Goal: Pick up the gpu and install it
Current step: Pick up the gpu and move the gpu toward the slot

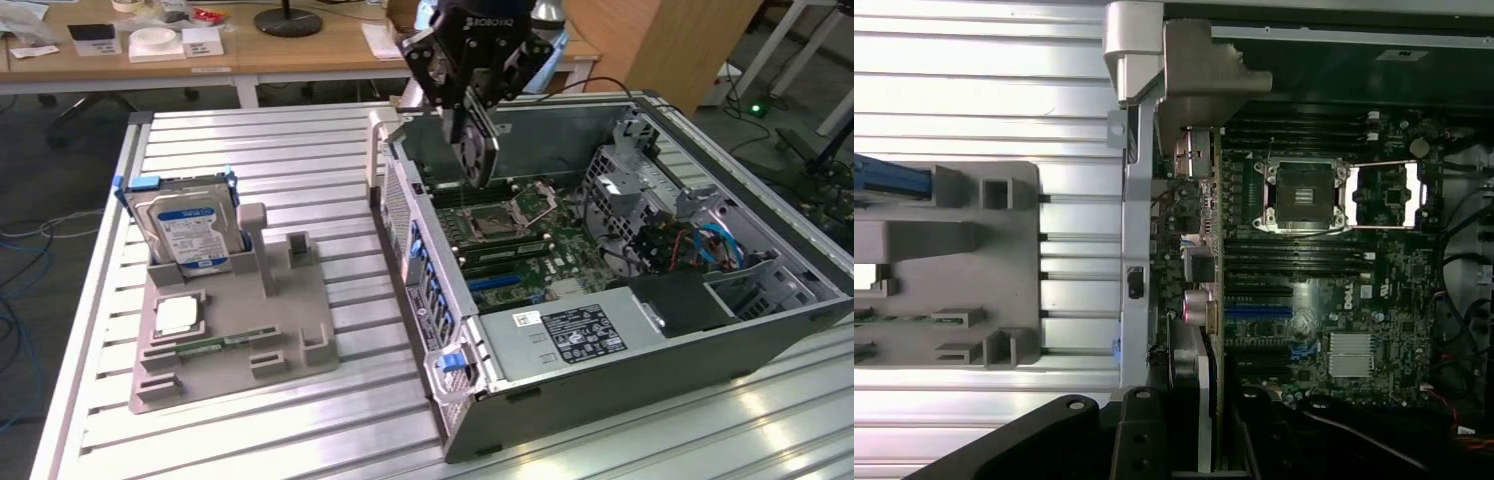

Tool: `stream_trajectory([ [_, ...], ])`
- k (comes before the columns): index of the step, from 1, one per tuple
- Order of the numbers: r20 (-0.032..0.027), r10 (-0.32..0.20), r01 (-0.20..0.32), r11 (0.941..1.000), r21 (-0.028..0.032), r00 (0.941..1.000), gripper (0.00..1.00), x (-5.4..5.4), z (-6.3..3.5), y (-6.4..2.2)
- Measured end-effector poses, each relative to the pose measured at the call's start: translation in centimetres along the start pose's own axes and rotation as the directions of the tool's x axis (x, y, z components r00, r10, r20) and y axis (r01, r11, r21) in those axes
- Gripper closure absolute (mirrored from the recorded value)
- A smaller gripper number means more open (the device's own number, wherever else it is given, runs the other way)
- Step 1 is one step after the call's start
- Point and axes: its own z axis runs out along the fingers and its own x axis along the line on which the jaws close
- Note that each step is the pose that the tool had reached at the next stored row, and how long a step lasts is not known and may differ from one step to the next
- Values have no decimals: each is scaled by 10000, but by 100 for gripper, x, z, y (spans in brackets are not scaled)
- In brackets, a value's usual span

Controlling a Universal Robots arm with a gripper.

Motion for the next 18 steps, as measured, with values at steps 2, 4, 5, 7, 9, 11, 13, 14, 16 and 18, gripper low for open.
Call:
stream_trajectory([
  [2,0,1,-1,10000,0,10000,72,-58,2,0],
  [4,0,1,-1,10000,0,10000,72,-116,4,0],
  [5,0,0,0,10000,0,10000,72,-145,6,0],
  [7,0,-1,1,10000,1,10000,72,-202,8,0],
  [9,0,1,-1,10000,1,10000,72,-255,10,0],
  [11,0,0,0,10000,0,10000,72,-315,12,0],
  [13,-1,1,-1,10000,1,10000,72,-372,14,0],
  [14,0,1,-1,10000,1,10000,72,-401,15,0],
  [16,0,0,0,10000,0,10000,72,-458,17,0],
  [18,0,0,0,10000,0,10000,72,-512,19,0],
])
